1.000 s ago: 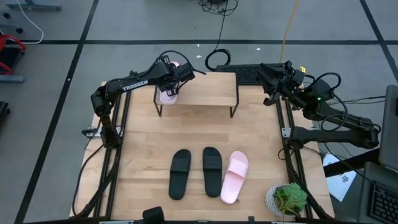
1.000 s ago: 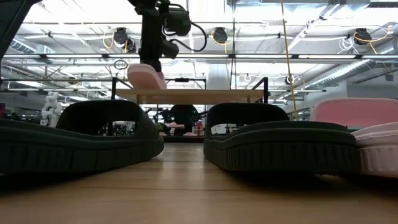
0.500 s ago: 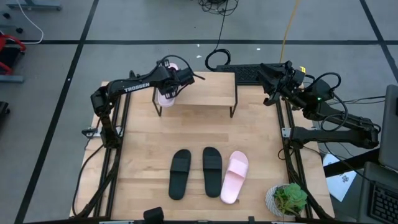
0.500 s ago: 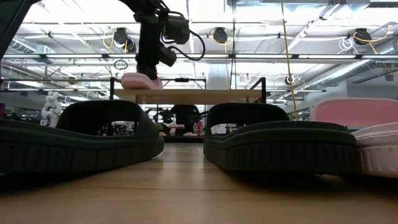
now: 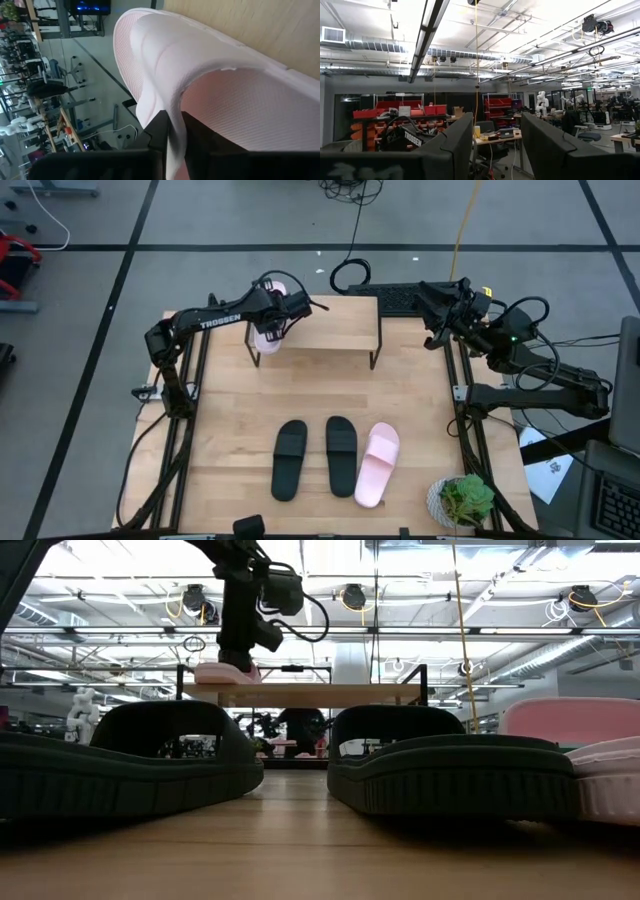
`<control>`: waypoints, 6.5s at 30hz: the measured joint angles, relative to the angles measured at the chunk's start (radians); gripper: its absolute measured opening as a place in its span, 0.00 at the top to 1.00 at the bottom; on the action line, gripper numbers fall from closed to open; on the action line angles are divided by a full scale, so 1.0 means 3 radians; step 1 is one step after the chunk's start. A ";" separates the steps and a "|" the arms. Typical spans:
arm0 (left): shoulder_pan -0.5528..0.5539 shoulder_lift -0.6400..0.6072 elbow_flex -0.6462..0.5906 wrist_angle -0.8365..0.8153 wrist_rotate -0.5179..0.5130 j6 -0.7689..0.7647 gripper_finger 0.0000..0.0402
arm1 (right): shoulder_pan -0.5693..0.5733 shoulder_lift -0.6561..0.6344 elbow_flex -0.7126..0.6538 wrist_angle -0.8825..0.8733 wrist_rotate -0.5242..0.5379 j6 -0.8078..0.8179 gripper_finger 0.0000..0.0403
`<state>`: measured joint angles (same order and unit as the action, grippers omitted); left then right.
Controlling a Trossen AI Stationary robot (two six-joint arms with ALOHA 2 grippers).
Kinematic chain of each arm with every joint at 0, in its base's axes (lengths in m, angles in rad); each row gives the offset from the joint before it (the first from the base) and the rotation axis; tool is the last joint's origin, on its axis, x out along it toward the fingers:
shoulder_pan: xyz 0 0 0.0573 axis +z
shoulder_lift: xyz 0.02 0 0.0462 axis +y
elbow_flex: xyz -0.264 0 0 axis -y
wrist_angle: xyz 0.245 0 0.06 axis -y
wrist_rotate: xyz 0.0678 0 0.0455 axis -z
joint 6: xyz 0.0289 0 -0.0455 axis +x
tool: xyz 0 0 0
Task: Pick and place slides into the shelf
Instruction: Put the left pink slide on the shelf, then put the pink slide on the shelf
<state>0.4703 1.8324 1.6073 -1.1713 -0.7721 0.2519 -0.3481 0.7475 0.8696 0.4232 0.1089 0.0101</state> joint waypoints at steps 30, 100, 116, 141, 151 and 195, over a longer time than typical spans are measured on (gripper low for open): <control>-0.0317 -0.0669 -0.0013 -0.0099 0.0185 0.0001 0.46 | 0.0000 0.0001 0.0000 0.0073 0.0000 0.0008 0.61; -0.2922 -0.0340 -0.0005 0.1498 0.1102 -0.1388 0.54 | 0.1578 0.1035 -0.0001 -0.2536 -0.0829 0.1750 0.61; -0.2950 0.0956 0.0966 0.2632 0.1139 -0.1197 0.54 | 0.1433 -0.0098 -0.0001 -0.1798 -0.0090 0.1306 0.62; -0.2851 0.1714 0.1492 0.2220 0.1553 -0.1031 0.54 | 0.1424 -0.0105 -0.0003 -0.1938 0.0001 0.0871 0.61; -0.2772 0.1765 0.1489 0.2170 0.1485 -0.0909 0.54 | 0.1424 -0.0085 -0.0003 -0.1923 0.0000 0.0871 0.61; -0.2774 0.1776 0.1490 0.2136 0.1284 -0.0617 0.54 | 0.1422 -0.0095 -0.0003 -0.1999 0.0246 0.0795 0.61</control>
<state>-0.3621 2.3653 2.0544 -0.5305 -0.3869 0.0667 0.0784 0.7189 0.8688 -0.1764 0.1828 0.2485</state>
